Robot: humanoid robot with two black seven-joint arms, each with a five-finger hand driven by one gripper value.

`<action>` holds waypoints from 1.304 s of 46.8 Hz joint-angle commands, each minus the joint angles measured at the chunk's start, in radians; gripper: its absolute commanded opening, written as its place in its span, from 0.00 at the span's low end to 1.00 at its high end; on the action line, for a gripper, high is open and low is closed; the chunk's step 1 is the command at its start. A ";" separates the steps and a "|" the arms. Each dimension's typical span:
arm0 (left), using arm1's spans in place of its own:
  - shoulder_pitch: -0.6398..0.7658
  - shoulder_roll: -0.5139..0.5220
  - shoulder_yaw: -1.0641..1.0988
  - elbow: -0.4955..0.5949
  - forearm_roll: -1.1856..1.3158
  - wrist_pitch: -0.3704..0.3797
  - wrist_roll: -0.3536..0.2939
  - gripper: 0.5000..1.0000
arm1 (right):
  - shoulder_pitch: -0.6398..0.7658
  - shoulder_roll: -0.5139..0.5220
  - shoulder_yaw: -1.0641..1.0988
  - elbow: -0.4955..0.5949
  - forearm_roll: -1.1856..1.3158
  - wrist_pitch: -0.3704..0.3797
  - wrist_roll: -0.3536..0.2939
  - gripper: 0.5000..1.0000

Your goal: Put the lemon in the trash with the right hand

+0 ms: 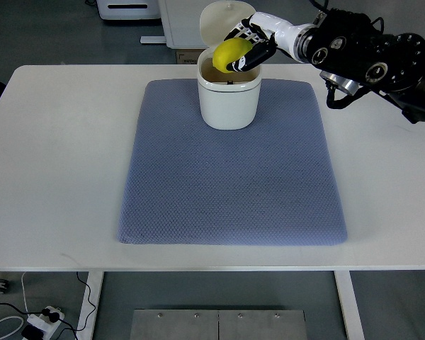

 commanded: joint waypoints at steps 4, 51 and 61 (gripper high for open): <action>0.001 0.000 0.000 -0.001 0.000 0.000 0.000 1.00 | 0.000 -0.001 0.000 0.000 0.000 0.000 0.004 0.85; 0.001 0.000 0.000 0.000 0.000 0.000 0.000 1.00 | -0.130 -0.313 0.271 0.095 0.014 0.067 0.009 1.00; -0.001 0.000 0.000 0.000 0.000 0.000 0.000 1.00 | -0.277 -0.417 0.538 0.114 -0.011 0.067 0.008 1.00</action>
